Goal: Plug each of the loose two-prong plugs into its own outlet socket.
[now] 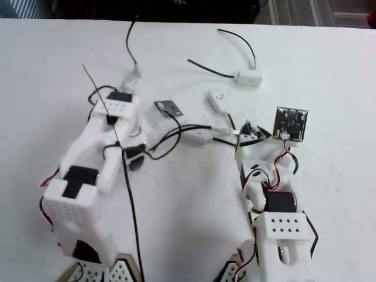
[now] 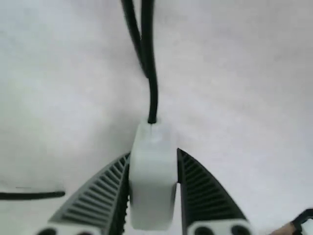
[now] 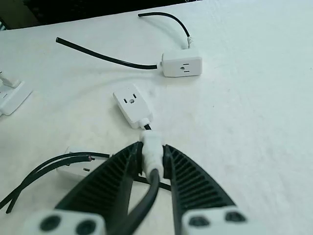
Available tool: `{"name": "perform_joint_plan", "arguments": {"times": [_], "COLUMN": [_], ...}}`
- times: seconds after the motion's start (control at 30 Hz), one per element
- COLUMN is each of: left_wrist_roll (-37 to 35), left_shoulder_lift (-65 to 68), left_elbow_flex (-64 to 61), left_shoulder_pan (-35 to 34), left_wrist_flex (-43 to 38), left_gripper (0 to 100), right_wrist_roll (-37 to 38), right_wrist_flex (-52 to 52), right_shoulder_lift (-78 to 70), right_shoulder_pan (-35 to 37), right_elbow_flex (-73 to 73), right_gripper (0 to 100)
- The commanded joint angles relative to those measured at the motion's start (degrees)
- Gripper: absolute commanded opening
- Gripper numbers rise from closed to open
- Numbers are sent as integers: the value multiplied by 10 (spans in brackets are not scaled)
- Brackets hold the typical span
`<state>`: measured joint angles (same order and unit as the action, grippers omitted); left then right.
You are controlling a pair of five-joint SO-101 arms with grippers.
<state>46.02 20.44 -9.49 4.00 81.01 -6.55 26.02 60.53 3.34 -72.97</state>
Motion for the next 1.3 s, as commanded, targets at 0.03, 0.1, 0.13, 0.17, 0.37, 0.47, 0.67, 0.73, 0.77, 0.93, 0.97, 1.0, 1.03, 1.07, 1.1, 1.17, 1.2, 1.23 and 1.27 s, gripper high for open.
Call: {"name": "perform_joint_plan", "arguments": {"times": [0.03, 0.1, 0.13, 0.17, 0.37, 0.47, 0.67, 0.73, 0.77, 0.93, 0.97, 1.0, 1.03, 1.07, 1.1, 1.17, 1.2, 1.23, 1.27], "left_wrist_roll": [-66, -99, -118, -138, -233, -251, -233, -219, -213, -168, -161, -156, -150, -143, -135, -125, -122, -122, -122], "left_shoulder_lift": [-153, -204, -226, -246, -242, -190, -116, -116, -116, -116, -116, -113, -111, -110, -110, -110, -110, -114, -116], "left_elbow_flex": [-66, -101, -116, -131, -173, -173, -142, -121, -109, -54, -43, -33, -25, -20, -18, -17, -14, -13, -12], "left_shoulder_pan": [52, 87, 106, 124, 189, 204, 201, 178, 168, 120, 108, 95, 80, 64, 50, 26, 17, 11, 8], "left_wrist_flex": [14, 10, 8, -2, -75, -108, -107, -95, -92, -61, -58, -58, -62, -64, -70, -83, -84, -84, -82], "left_gripper": [21, 21, 21, 21, 21, 24, 159, 190, 198, 219, 219, 219, 219, 219, 219, 219, 219, 219, 219], "right_wrist_roll": [-1, -1, -1, -1, -2, -1, -1, -1, -1, -1, -1, -1, -1, -1, -1, -1, -1, -1, -1], "right_wrist_flex": [-13, -13, -13, -13, -14, -14, -14, -14, -14, -14, -14, -14, -14, -14, -14, -14, -14, -14, -14], "right_shoulder_lift": [9, 10, 10, 10, 10, 10, 10, 10, 10, 10, 10, 10, 10, 10, 10, 10, 10, 10, 10], "right_shoulder_pan": [-6, -9, -15, -21, -40, -40, -39, -39, -39, -38, -38, -38, -38, -38, -38, -38, -38, -37, -37], "right_elbow_flex": [4, 4, 5, 7, 9, 9, 9, 9, 9, 9, 9, 9, 9, 9, 9, 9, 9, 9, 9], "right_gripper": [17, 17, 17, 17, 17, 17, 17, 17, 17, 17, 17, 17, 17, 17, 17, 17, 17, 17, 17]}}
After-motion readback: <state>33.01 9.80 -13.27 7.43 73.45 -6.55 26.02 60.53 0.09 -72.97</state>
